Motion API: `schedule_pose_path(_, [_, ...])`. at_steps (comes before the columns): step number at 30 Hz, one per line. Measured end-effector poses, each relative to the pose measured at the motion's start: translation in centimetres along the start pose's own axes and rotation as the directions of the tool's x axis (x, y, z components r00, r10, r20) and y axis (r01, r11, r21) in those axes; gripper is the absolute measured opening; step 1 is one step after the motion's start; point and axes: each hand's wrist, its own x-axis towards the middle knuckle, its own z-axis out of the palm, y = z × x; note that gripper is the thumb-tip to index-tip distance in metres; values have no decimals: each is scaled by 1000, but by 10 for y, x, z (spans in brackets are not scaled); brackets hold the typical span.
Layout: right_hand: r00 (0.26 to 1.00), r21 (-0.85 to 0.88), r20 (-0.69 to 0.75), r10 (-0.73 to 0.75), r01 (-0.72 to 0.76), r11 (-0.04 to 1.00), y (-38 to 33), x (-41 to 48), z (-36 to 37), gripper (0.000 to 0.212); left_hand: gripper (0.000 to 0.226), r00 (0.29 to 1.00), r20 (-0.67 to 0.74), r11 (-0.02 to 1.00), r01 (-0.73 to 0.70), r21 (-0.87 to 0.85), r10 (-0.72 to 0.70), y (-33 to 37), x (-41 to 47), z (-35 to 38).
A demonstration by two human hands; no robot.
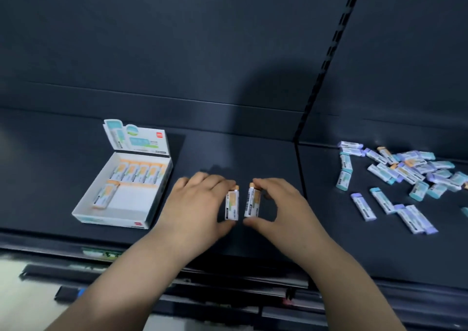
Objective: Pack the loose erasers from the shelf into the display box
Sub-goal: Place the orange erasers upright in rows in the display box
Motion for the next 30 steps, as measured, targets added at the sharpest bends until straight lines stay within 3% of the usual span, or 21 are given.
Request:
schedule_pose_path(9, [996,-12,34,-80,80,997,-59,29,40,62,70,992,-3,992,130,0,-130,-67,-30,-23])
schedule_pose_path(16, [997,-42,-39,-60,58,997,-120,59,97,62,66,988,25,987,156,-45,-155,-172,-48,-45])
schedule_pose_path(19, [998,-108,-45,-44,39,993,-141,69,118,62,68,991,87,991,107,-82,-100,-201,-47,-45])
schedule_pose_path(26, [993,-479,106,41,15,878,-157,91,149,58,63,958,257,991,-117,-67,131,-218,-32,-36])
schedule_pose_path(30, [991,-526,117,66,5,851,-155,94,158,51,51,948,273,987,-161,-28,162,-213,-28,-23])
